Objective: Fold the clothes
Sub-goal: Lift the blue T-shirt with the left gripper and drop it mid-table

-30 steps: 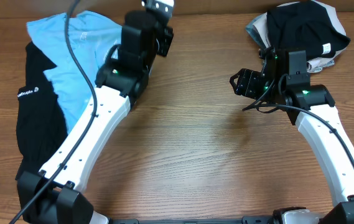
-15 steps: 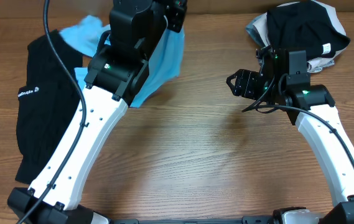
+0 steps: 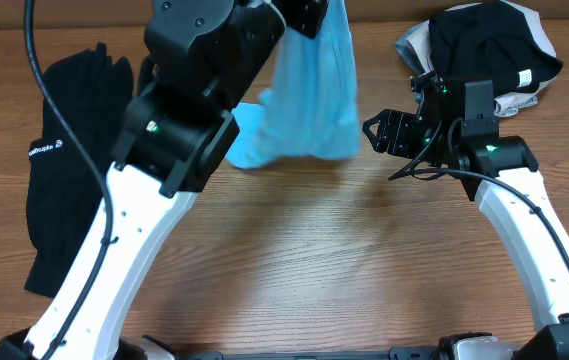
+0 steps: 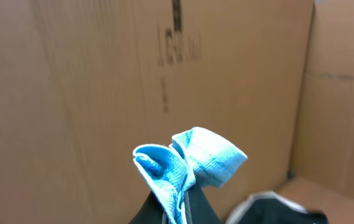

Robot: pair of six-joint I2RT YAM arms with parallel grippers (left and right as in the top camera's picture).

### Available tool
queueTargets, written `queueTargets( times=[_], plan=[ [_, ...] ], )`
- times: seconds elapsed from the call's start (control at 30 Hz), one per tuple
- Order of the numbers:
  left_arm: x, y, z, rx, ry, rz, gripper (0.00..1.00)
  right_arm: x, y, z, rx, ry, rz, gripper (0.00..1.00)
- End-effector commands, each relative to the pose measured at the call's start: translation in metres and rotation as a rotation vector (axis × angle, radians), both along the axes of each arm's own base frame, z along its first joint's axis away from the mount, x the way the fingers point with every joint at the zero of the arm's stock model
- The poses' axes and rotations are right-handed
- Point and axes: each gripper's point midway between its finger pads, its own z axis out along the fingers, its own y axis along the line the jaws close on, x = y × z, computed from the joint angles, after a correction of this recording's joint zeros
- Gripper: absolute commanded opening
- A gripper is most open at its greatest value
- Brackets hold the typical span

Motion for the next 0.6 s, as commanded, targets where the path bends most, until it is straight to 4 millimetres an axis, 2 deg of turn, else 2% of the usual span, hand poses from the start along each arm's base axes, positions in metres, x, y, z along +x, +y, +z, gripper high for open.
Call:
queueTargets(
  times=[0.0,0.07,0.13,0.23,0.3,0.43,0.57],
  plan=[
    [-0.031,0.014,0.024,0.002,-0.026,-0.022,0.04,0.003,0.000,0.019,0.003,-0.058,0.010,0.74],
    [-0.035,0.025,0.008,0.076,0.028,0.016,0.04,0.003,0.000,0.020,0.000,-0.065,0.015,0.76],
    [-0.034,0.045,-0.013,0.129,0.111,0.110,0.04,0.003,0.000,0.020,-0.007,-0.070,0.023,0.77],
    [-0.030,0.083,-0.053,0.234,0.258,0.298,0.04,0.004,0.000,0.020,-0.007,-0.074,0.023,0.77],
    [-0.033,0.103,-0.087,0.331,0.377,0.372,0.04,0.006,0.000,0.023,-0.005,-0.090,0.023,0.77],
    [-0.046,0.112,-0.144,0.482,0.577,0.357,0.04,0.018,0.002,0.032,0.003,-0.153,0.023,0.77],
    [-0.056,0.108,-0.191,0.543,0.763,0.318,0.04,0.038,0.012,0.033,0.012,-0.219,0.039,0.77]
  ],
)
